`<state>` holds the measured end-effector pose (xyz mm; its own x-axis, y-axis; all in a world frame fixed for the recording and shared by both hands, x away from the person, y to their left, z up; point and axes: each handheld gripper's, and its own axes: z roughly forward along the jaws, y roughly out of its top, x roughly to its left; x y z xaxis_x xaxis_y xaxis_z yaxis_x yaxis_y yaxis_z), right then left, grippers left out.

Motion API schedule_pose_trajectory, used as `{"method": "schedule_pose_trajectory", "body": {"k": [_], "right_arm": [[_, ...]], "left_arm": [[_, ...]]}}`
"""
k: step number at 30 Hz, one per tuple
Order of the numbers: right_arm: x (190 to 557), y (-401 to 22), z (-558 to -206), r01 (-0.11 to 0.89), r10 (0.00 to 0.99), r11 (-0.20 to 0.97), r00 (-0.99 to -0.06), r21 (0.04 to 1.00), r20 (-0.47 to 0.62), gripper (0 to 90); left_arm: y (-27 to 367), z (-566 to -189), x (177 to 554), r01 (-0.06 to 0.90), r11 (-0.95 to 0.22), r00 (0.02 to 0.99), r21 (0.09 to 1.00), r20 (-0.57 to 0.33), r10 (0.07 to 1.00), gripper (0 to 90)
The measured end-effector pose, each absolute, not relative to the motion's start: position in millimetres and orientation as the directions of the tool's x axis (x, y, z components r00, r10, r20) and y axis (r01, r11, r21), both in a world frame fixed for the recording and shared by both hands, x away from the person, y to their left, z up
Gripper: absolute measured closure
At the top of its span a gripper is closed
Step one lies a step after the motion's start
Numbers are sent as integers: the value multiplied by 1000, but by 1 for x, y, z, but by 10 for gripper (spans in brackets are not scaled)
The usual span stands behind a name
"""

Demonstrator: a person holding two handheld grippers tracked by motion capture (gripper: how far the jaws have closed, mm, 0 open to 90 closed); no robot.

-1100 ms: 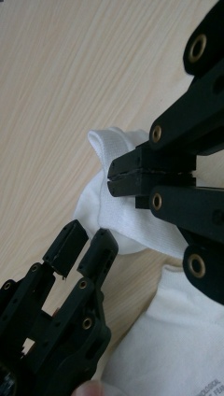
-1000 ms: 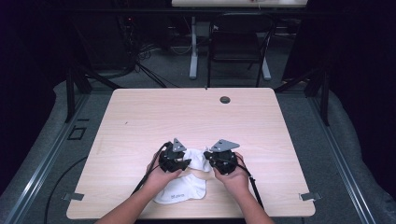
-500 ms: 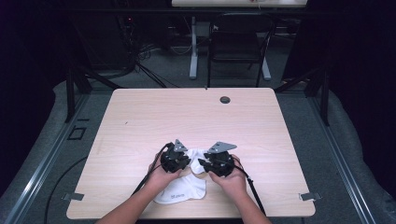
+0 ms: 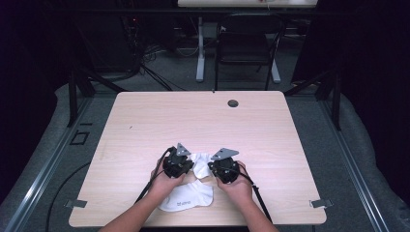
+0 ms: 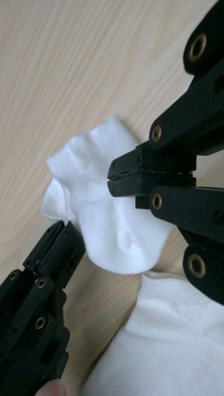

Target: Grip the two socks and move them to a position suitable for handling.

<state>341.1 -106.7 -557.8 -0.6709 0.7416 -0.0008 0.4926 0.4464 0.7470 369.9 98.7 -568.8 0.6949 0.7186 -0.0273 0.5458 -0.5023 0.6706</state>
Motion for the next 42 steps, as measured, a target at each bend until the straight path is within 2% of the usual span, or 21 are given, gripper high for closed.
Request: {"method": "schedule_pose_trajectory", "body": {"k": [3,4,5,6,8,10,11,12,13,14,16,18,28,33,36,37,39,41,42], "right_arm": [[341,-109,-556,496,742,421,-670,759,26,895],[341,-107,-556,498,737,415,-675,762,40,810],[344,-101,-559,506,716,426,-696,750,63,684],[344,-101,-559,506,716,426,-696,750,63,684],[344,-90,-563,490,716,458,-698,742,19,618],[347,-82,-570,484,717,486,-697,728,-15,613],[349,-79,-574,497,717,500,-697,709,-17,677],[349,-79,-574,497,717,500,-697,709,-17,677],[350,-79,-577,498,717,498,-697,710,-15,779],[350,-79,-577,498,717,498,-697,710,-15,779],[349,-79,-576,498,721,498,-692,710,-20,878],[349,-81,-575,495,717,501,-697,710,-20,900],[344,-107,-558,471,748,428,-664,771,-10,900],[344,-126,-557,495,772,393,-635,775,15,900],[346,-139,-565,555,791,375,-609,742,56,900],[345,-145,-567,569,808,348,-585,745,69,835],[345,-149,-565,569,809,339,-582,749,77,814],[343,-148,-555,541,822,285,-563,792,89,726],[343,-148,-555,541,822,285,-563,792,89,726]], "left_arm": [[100,-568,370,547,-496,694,675,-34,719,844],[99,-568,369,547,-497,695,673,-34,718,845],[99,-568,369,546,-500,696,672,-32,717,845],[97,-568,368,545,-506,700,668,-31,714,845],[95,-570,367,537,-526,706,660,-9,708,845],[95,-571,366,533,-528,708,661,-6,706,845],[95,-571,366,532,-527,708,663,-7,706,845],[95,-571,366,533,-525,708,663,-9,706,845],[96,-571,366,533,-525,708,663,-11,706,845],[96,-571,366,533,-524,709,664,-12,705,845],[97,-570,366,533,-523,709,665,-13,705,846],[97,-570,366,535,-517,703,669,-13,711,846],[109,-564,366,545,-491,680,680,-16,733,846],[113,-562,364,555,-486,669,676,-15,743,847],[115,-563,363,560,-487,669,670,-20,743,845],[116,-563,362,563,-488,671,667,-24,741,845],[115,-564,362,564,-488,670,666,-24,742,845],[114,-564,360,561,-488,669,669,-19,743,844],[114,-564,360,561,-488,669,669,-19,743,843]]}}
